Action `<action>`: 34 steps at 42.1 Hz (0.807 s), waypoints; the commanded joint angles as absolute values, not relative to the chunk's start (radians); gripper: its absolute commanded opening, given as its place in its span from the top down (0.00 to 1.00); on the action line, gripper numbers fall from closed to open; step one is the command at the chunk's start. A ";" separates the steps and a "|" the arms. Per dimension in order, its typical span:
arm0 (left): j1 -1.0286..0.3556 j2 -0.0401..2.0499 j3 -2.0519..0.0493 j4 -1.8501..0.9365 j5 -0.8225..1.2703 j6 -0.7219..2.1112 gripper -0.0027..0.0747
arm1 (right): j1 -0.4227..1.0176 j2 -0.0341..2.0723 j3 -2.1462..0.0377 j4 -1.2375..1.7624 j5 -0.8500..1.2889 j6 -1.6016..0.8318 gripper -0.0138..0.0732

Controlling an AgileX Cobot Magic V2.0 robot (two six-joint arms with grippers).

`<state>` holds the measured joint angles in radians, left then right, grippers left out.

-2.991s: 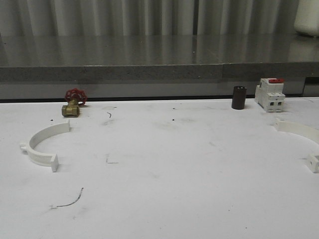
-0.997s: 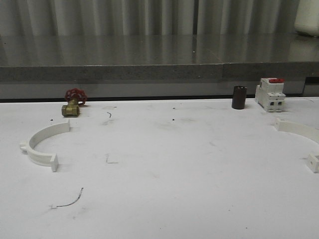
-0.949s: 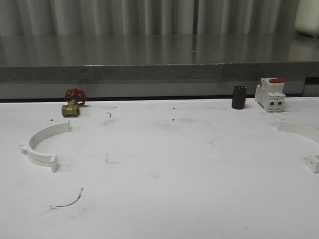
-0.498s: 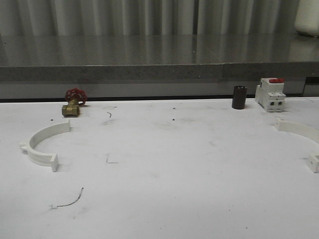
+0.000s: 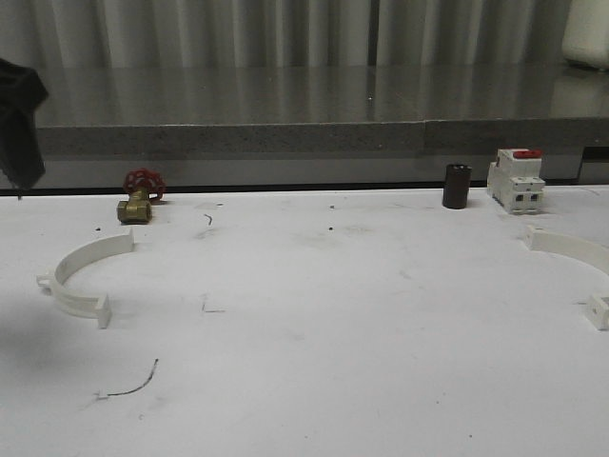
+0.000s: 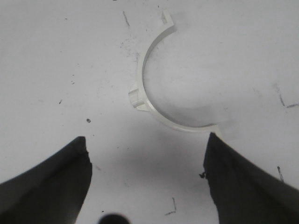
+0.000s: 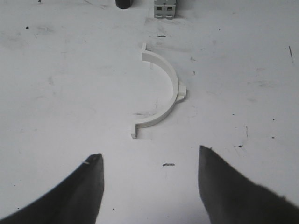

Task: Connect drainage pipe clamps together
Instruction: 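Lower the left gripper and grasp the white half-ring clamp's end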

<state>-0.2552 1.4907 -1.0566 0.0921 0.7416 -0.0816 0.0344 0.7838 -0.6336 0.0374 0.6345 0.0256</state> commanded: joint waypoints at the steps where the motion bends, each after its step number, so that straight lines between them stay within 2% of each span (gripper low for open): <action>1: -0.259 1.561 -1.137 0.087 0.722 -0.125 0.33 | 0.030 0.783 -0.667 0.040 0.570 0.023 0.30; 17: -0.218 1.806 -1.213 0.078 0.680 -0.281 0.33 | 0.030 0.783 -0.667 0.040 0.571 0.023 0.30; 29: -0.218 1.880 -1.215 -0.015 0.587 -0.283 0.33 | 0.030 0.783 -0.667 0.040 0.571 0.023 0.30; 31: -0.218 1.882 -1.215 -0.015 0.590 -0.283 0.36 | 0.030 0.783 -0.667 0.040 0.571 0.023 0.30; 34: -0.218 1.882 -1.215 -0.010 0.589 -0.283 0.46 | 0.030 0.783 -0.667 0.040 0.571 0.023 0.30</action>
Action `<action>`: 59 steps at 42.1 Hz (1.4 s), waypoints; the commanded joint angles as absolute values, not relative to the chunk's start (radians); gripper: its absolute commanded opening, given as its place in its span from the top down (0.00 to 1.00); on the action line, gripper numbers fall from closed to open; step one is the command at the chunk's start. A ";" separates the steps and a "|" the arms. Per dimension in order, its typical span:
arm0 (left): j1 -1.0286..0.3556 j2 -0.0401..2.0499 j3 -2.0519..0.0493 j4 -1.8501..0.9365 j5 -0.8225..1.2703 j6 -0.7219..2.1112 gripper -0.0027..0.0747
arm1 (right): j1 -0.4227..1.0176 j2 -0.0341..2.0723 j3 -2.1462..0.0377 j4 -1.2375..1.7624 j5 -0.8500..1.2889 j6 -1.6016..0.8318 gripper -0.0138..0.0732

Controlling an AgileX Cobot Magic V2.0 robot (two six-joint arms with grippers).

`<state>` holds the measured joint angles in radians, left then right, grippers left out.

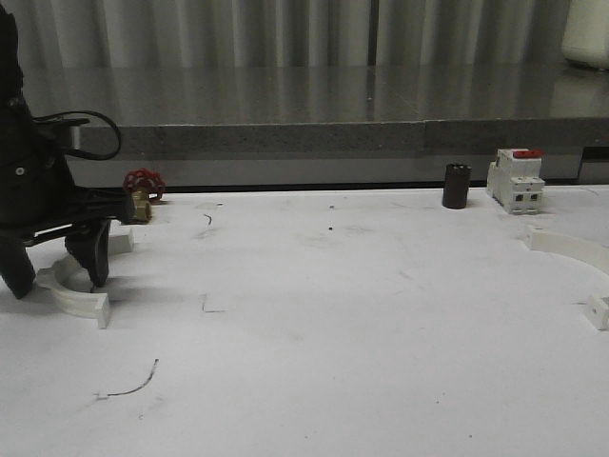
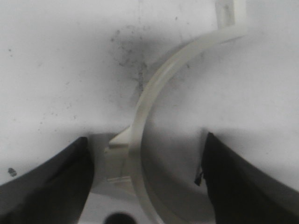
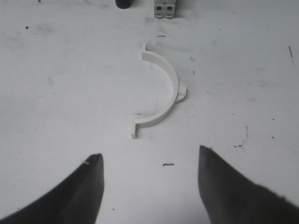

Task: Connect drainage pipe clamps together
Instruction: 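Lower the left gripper and grasp the white half-ring clamp's end, then lift the half-ring with the left gripper and carry it to table center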

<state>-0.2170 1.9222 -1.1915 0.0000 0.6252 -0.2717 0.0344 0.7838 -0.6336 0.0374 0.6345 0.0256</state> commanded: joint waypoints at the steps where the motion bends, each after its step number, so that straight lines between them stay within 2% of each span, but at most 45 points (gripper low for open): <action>1: -0.218 1.882 -1.215 -0.010 0.587 -0.283 0.50 | 0.030 0.783 -0.667 0.040 0.571 0.023 0.30; 5: -0.218 1.882 -1.217 0.000 0.587 -0.283 0.69 | 0.030 0.783 -0.667 0.040 0.571 0.023 0.30; 9: -0.218 1.882 -1.217 0.000 0.587 -0.283 0.82 | 0.030 0.783 -0.667 0.040 0.571 0.023 0.30; 14: -0.220 1.878 -1.217 0.000 0.599 -0.283 0.89 | 0.030 0.783 -0.667 0.040 0.571 0.023 0.30; 24: -0.257 1.801 -1.223 0.014 0.622 -0.283 0.89 | 0.030 0.783 -0.667 0.040 0.571 0.023 0.30; 32: -0.360 1.792 -1.318 0.019 0.697 -0.283 0.88 | 0.030 0.783 -0.667 0.040 0.571 0.023 0.30; 47: -0.586 1.974 -1.585 0.038 0.797 -0.380 0.88 | 0.030 0.783 -0.667 0.040 0.571 0.023 0.30; 59: -0.659 2.137 -1.821 0.076 0.911 -0.572 0.88 | 0.030 0.783 -0.667 0.040 0.571 0.023 0.30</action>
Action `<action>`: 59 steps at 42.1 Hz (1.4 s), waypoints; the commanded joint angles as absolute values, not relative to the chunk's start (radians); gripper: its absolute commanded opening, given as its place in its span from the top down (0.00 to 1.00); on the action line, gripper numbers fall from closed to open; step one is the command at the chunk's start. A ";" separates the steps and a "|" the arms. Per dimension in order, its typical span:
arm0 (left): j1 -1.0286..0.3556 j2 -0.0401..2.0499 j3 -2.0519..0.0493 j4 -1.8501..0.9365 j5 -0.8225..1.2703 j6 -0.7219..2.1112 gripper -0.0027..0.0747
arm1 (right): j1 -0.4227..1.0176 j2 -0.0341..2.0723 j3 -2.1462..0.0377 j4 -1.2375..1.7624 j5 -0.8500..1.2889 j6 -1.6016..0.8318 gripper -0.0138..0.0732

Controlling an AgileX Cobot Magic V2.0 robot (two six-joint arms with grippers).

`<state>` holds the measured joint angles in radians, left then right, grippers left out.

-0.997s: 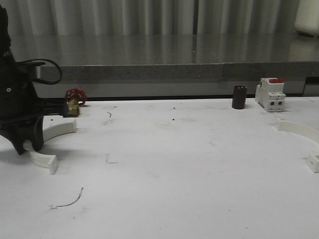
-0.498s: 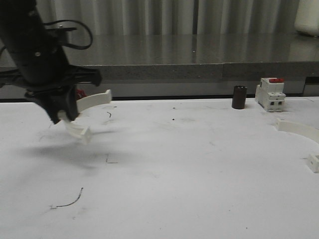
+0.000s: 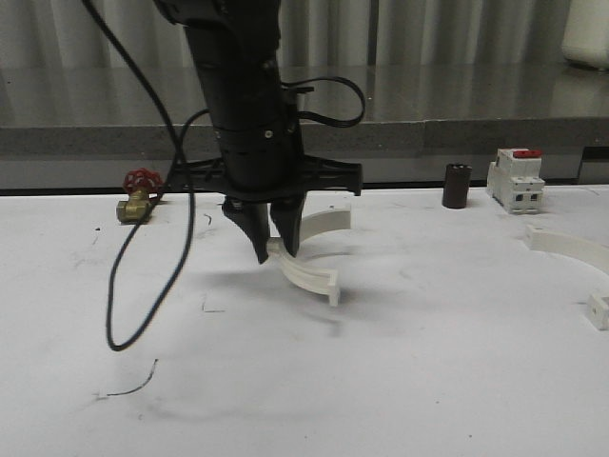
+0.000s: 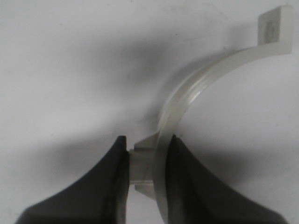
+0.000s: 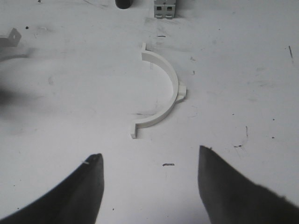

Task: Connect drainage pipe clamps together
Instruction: 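Lift the half-ring with the left gripper and carry it to table center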

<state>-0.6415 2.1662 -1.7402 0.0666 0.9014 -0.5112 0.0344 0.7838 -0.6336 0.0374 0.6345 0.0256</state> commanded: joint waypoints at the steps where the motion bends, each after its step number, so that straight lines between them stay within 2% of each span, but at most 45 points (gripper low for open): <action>1: -0.661 2.143 -1.833 0.076 0.913 -0.582 0.88 | 0.030 0.783 -0.667 0.040 0.571 0.023 0.30; 16: -0.671 2.162 -1.855 0.059 0.918 -0.677 0.88 | 0.030 0.783 -0.667 0.040 0.571 0.023 0.30; 43: -0.660 2.181 -1.855 0.009 0.987 -0.679 0.88 | 0.030 0.783 -0.667 0.040 0.571 0.023 0.30; 46: -0.660 2.182 -1.855 0.000 0.973 -0.679 0.85 | 0.030 0.783 -0.667 0.040 0.571 0.023 0.30; 55: -0.660 2.182 -1.855 0.000 0.964 -0.679 0.65 | 0.030 0.783 -0.667 0.040 0.571 0.023 0.30; 59: -0.660 2.182 -1.855 0.000 0.965 -0.679 0.63 | 0.030 0.783 -0.667 0.040 0.571 0.023 0.30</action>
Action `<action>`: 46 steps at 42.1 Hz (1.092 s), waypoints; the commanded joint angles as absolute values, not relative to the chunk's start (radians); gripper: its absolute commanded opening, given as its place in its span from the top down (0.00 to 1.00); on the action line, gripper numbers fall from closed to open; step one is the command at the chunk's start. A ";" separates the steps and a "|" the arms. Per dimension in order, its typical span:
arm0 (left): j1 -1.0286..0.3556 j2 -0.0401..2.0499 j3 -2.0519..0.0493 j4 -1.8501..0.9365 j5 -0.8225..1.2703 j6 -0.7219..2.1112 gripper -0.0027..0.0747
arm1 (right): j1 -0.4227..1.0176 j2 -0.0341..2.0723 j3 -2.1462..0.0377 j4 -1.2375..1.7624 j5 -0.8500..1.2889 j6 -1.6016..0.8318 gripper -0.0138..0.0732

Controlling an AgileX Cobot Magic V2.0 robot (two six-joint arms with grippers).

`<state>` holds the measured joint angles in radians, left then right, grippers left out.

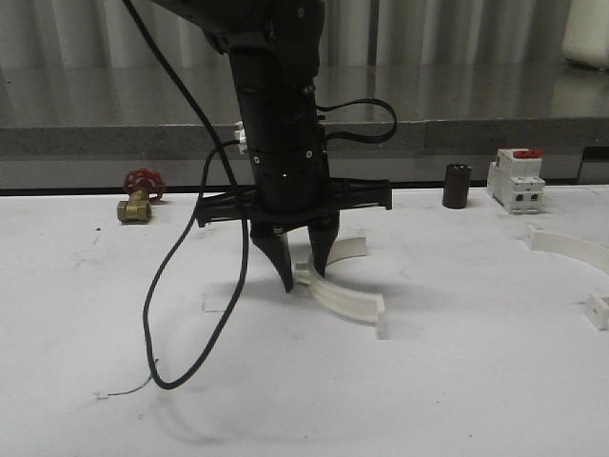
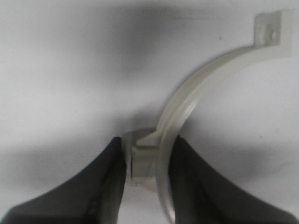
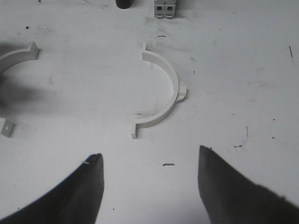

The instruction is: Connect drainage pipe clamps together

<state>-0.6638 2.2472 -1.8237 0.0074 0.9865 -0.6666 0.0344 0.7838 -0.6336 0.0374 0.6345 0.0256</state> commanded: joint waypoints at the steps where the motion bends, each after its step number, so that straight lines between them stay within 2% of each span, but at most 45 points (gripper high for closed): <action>1: -0.660 2.182 -1.855 0.000 0.965 -0.679 0.63 | 0.030 0.783 -0.667 0.040 0.571 0.023 0.30; 14: -0.660 2.161 -1.864 0.000 0.965 -0.644 0.62 | 0.030 0.783 -0.667 0.040 0.571 0.023 0.30; 31: -0.616 1.849 -1.847 -0.021 1.003 0.000 0.63 | 0.030 0.783 -0.667 0.040 0.572 0.023 0.30; 40: -0.505 1.582 -1.639 -0.103 0.980 0.109 0.63 | 0.030 0.783 -0.667 0.040 0.571 0.023 0.30; 46: -0.463 1.366 -1.412 -0.086 0.833 0.111 0.63 | 0.030 0.783 -0.667 0.040 0.571 0.023 0.30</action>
